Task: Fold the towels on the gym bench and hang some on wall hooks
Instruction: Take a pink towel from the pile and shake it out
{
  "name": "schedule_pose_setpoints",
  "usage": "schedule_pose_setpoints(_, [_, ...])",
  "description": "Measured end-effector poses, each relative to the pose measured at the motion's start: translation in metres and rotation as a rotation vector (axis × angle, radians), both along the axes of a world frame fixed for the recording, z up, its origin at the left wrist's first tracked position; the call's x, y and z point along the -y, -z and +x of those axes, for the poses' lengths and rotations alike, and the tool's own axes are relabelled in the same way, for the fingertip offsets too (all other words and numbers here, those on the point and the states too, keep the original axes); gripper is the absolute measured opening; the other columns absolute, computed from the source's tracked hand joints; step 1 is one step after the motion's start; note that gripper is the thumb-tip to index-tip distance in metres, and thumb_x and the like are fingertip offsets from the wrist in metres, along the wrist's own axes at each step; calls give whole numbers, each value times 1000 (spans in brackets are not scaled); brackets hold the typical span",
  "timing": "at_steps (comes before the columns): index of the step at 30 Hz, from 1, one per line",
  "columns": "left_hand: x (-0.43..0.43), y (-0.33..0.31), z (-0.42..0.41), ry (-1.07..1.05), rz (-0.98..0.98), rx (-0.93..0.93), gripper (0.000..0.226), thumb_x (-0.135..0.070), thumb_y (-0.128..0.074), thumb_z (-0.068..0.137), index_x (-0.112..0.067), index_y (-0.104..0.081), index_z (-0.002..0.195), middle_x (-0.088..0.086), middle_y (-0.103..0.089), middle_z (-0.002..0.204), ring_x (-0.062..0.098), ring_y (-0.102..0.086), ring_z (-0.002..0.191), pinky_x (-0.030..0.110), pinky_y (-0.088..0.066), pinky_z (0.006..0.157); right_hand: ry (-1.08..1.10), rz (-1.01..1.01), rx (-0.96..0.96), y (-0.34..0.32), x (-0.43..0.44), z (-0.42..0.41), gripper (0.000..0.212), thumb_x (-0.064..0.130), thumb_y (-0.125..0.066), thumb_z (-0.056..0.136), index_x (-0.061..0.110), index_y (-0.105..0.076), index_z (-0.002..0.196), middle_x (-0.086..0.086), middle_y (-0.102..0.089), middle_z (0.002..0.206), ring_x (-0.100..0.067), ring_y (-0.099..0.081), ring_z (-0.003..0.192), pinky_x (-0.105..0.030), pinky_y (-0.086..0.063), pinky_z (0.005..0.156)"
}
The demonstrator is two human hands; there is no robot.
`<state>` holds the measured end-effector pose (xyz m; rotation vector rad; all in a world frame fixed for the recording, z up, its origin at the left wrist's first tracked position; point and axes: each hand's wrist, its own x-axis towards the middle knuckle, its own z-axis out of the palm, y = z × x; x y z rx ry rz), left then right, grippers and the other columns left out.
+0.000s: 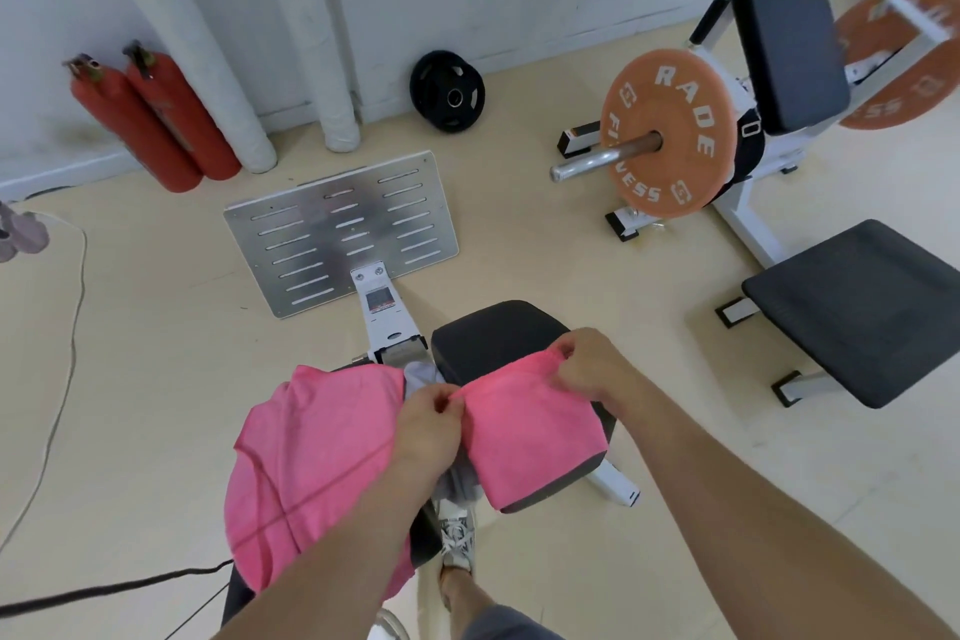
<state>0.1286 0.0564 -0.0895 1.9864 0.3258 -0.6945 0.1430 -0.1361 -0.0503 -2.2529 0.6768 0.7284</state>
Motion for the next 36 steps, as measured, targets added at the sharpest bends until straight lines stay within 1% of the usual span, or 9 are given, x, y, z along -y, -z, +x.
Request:
schedule_pose_setpoints(5, [-19,-29,0,-53,-80,162,23,-2,-54,90,-23,-63,86,-7,-62,80,12,-57,77,18,-43,68,80,199,285,-60,-6,-24,25,-10,-61,73,12,-71,80,-3,-69,77,-14,-62,75,-12,-45,61])
schedule_pose_setpoints(10, [-42,-74,11,211,34,357,44,2,-53,78,-19,-65,115,1,-63,107,17,-59,103,22,-42,87,-23,253,493,-124,-40,-31,21,-9,-67,74,10,-71,82,-3,-72,76,-5,-64,69,-14,-51,67])
schedule_pose_setpoints(14, [-57,-144,-2,408,-57,643,71,-46,-69,59,-35,-49,126,-15,-50,119,10,-53,112,38,-43,99,-174,174,617,-175,-76,-41,22,2,-70,72,19,-64,86,-2,-71,75,-17,-66,71,-34,-53,68])
schedule_pose_setpoints(17, [-65,-194,-18,437,-34,773,68,-64,-67,61,-35,-51,120,-18,-60,103,7,-58,96,30,-44,88,-283,148,721,-208,-103,-54,30,0,-67,70,22,-57,88,1,-69,70,-14,-60,62,-39,-51,64])
schedule_pose_setpoints(21, [-99,-237,-37,426,-129,739,28,-34,-78,74,-28,-64,98,-11,-65,82,6,-58,77,24,-45,71,-285,315,739,-237,-127,-79,30,4,-70,74,17,-50,92,1,-68,71,-11,-51,59,-34,-43,64])
schedule_pose_setpoints(26, [-144,-272,-67,348,-235,703,21,-21,-79,75,-18,-74,95,7,-72,86,14,-63,76,32,-50,75,-242,747,683,-236,-137,-106,26,10,-76,78,10,-56,93,-2,-66,87,-14,-61,86,-25,-48,81])
schedule_pose_setpoints(30, [-170,-297,-87,217,-402,638,15,-14,-73,79,-11,-74,93,5,-73,84,10,-64,75,23,-51,69,-398,730,591,-250,-140,-114,33,19,-74,76,10,-64,106,1,-66,107,-13,-60,108,-33,-46,95])
schedule_pose_setpoints(33, [-179,-308,-91,178,-494,573,16,-26,-71,75,-15,-74,86,-1,-72,78,10,-64,72,21,-49,64,-547,638,550,-267,-146,-108,46,24,-78,74,20,-63,117,4,-61,124,-11,-51,125,-43,-43,105])
schedule_pose_setpoints(36, [-178,-316,-90,85,-514,560,27,-46,-68,74,-20,-73,81,2,-69,77,15,-62,71,27,-49,65,-619,593,493,-273,-145,-100,36,18,-79,77,22,-68,111,12,-67,117,-2,-58,115,-31,-49,99])
